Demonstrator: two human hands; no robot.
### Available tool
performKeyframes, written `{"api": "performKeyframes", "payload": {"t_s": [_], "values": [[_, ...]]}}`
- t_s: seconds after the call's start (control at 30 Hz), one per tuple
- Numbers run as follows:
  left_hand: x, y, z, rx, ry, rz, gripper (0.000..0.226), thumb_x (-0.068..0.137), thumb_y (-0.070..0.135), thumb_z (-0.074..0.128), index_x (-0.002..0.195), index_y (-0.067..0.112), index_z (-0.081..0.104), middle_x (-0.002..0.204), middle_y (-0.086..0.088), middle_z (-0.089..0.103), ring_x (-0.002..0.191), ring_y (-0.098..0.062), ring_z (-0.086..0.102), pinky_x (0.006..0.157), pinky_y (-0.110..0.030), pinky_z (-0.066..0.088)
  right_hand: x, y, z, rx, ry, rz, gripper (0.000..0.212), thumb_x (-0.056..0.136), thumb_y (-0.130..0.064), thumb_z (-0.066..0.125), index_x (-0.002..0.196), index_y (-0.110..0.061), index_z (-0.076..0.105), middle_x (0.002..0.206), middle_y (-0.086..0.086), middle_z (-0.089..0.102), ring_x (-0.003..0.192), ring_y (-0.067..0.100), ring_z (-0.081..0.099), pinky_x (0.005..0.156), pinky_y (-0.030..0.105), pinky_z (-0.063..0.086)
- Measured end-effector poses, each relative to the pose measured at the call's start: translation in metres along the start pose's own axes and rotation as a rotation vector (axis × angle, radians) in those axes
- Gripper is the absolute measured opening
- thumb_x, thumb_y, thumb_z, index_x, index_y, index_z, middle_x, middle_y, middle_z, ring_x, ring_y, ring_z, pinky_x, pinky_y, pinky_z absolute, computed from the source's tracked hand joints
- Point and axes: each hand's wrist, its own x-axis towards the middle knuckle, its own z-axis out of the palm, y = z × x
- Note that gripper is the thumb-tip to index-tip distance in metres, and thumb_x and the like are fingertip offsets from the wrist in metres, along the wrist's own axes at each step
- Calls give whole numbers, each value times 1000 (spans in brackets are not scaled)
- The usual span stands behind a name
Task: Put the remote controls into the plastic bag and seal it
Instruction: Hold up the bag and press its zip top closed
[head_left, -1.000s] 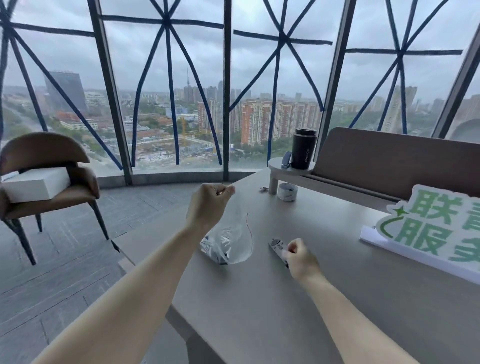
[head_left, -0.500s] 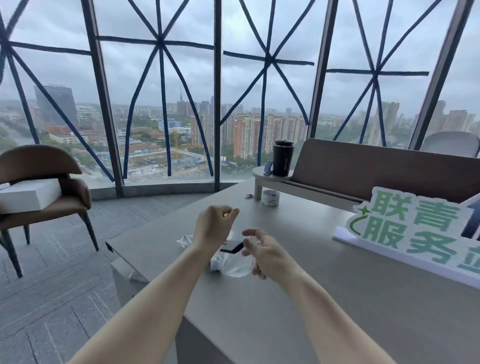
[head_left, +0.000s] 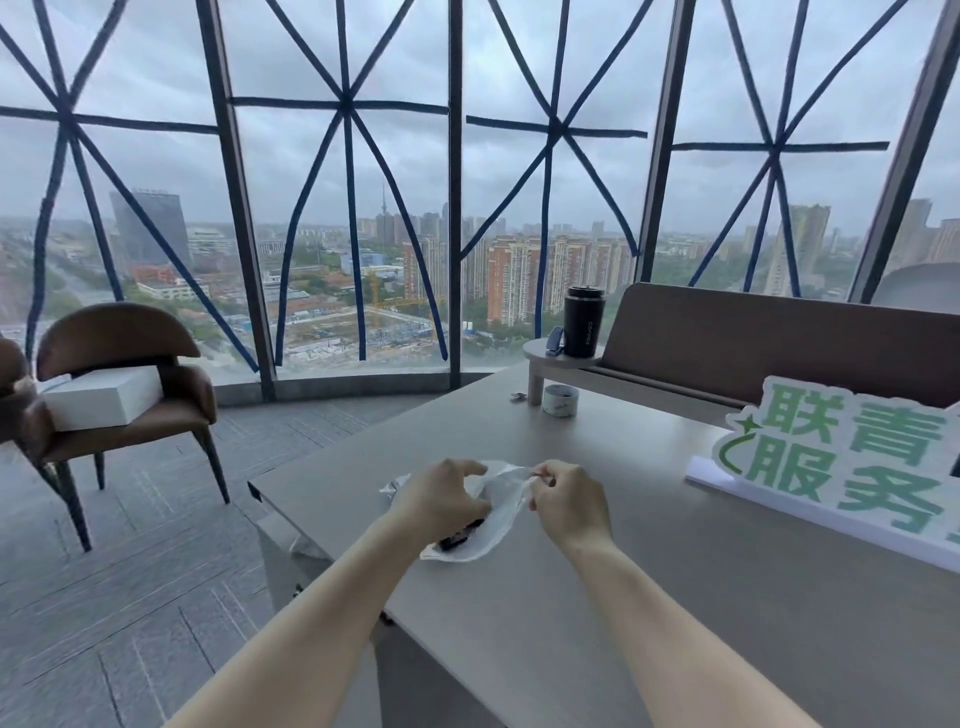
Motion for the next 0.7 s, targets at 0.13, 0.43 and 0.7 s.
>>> {"api": "performKeyframes", "payload": {"t_s": [0.13,0.43,0.7], "values": [[-21,-3,-9,282,-176,-113,54,70,21,52,121,35,58,123,8,62,85,-19,64,70,-27,54,3,12,-27,-61,61,-4,19,81,-11,56,84,-11,74,87,12,76,87,31,65,68,31,45],[-4,61,-20,-711,147,-66,19,78,-8,60,89,1,72,73,-13,69,46,-15,66,53,-25,60,-11,27,-128,-440,221,-223,24,85,-9,50,61,-11,52,77,12,61,71,32,58,57,30,33],[13,147,-34,-814,106,197,13,76,6,74,87,12,75,84,-10,75,74,-15,71,75,-24,59,-21,27,-247,-389,197,-292,24,92,-7,52,87,-1,75,89,11,69,78,23,63,67,30,41]]}}
